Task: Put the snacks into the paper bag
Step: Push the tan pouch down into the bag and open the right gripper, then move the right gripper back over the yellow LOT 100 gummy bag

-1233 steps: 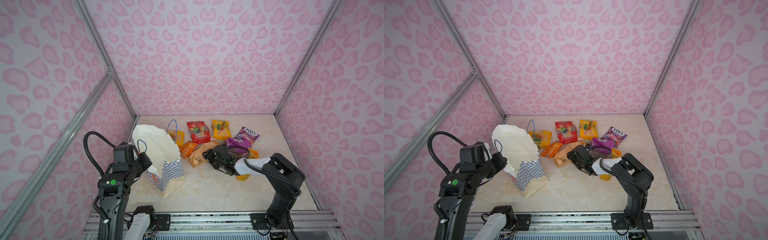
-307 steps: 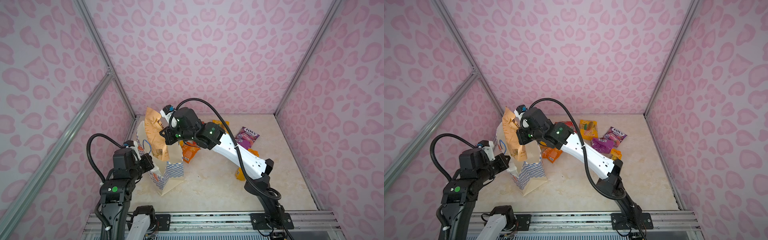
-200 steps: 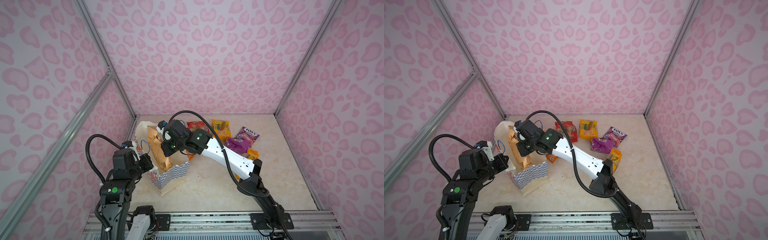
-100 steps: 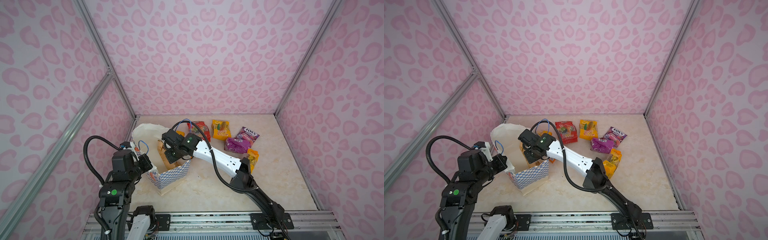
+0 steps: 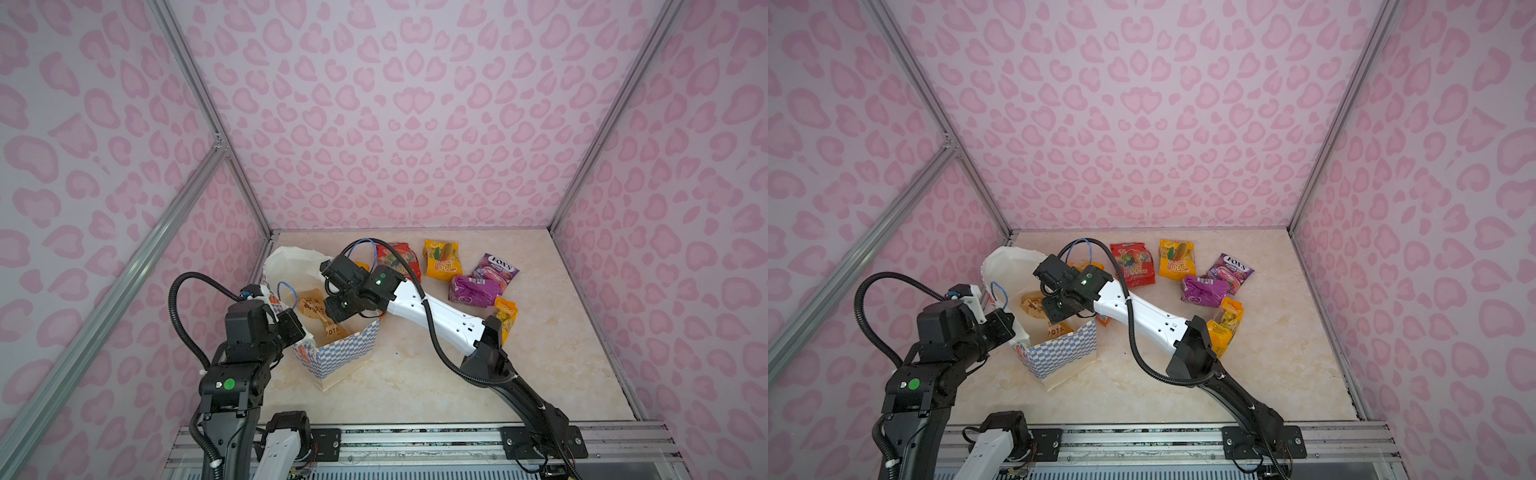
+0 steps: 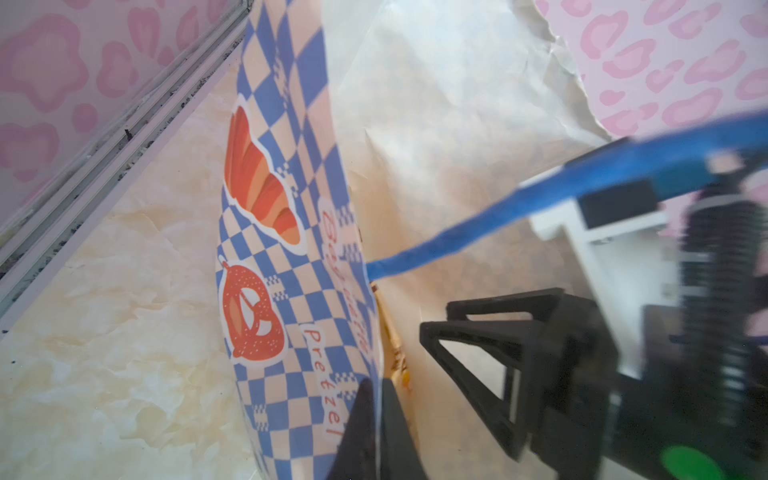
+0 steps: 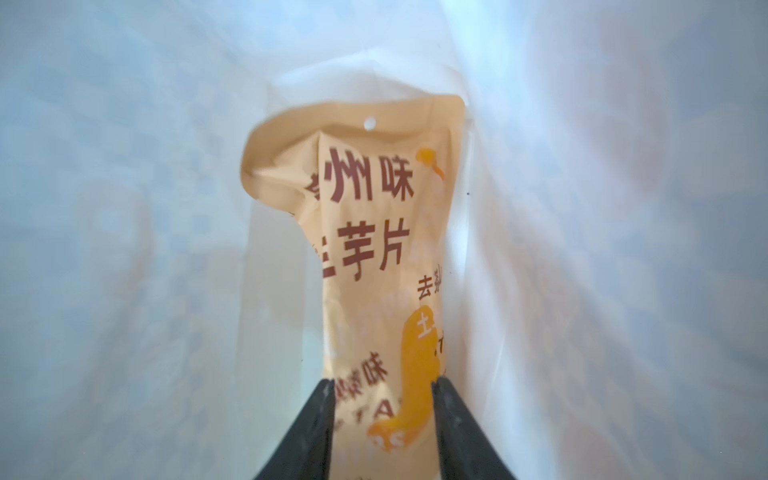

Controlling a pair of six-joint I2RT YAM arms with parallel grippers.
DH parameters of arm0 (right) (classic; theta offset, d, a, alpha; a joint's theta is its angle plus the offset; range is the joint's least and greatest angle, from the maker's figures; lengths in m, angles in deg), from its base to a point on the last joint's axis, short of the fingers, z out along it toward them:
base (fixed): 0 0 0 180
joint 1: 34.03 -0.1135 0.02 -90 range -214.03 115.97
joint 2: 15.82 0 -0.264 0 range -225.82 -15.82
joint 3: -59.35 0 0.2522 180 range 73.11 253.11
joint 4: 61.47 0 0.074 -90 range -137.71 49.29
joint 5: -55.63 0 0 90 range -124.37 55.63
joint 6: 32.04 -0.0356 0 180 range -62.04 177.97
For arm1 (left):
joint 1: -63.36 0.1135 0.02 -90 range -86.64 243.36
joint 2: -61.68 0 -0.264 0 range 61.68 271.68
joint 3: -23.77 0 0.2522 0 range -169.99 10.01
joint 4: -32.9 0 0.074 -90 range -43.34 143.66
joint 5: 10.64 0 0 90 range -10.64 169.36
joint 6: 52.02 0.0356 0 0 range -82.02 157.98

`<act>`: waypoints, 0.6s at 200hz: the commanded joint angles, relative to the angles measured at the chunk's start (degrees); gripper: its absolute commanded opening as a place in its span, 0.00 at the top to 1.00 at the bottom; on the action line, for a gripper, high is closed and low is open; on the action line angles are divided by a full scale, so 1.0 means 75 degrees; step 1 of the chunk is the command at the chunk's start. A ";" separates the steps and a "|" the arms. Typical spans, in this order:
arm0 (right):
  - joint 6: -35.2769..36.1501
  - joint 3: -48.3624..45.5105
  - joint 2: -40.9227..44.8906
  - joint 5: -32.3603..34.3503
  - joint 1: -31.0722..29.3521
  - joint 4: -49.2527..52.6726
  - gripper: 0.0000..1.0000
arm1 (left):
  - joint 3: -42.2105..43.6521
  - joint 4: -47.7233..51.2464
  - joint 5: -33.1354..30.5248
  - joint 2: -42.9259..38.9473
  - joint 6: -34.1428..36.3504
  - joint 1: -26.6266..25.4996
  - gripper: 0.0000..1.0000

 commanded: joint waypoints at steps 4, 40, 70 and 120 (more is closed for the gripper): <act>0.0387 0.0041 0.0592 -0.0176 -0.0059 -0.0545 0.42 | 0.0037 -0.0176 -0.0251 0.0031 0.0035 0.0006 0.97; 0.0721 -0.0389 0.1835 0.0521 0.0044 -0.0606 0.23 | 0.0046 0.0116 -0.0647 0.0164 -0.0093 0.0007 0.97; 0.0656 -0.1951 0.3248 0.1782 0.0409 -0.0647 0.07 | 0.0044 0.0152 -0.0602 0.0170 -0.0075 0.0007 0.97; -0.1087 -0.6909 0.6813 0.4018 0.2138 -0.1221 0.02 | -0.0065 0.0071 -0.0486 0.0252 0.0035 0.0006 0.97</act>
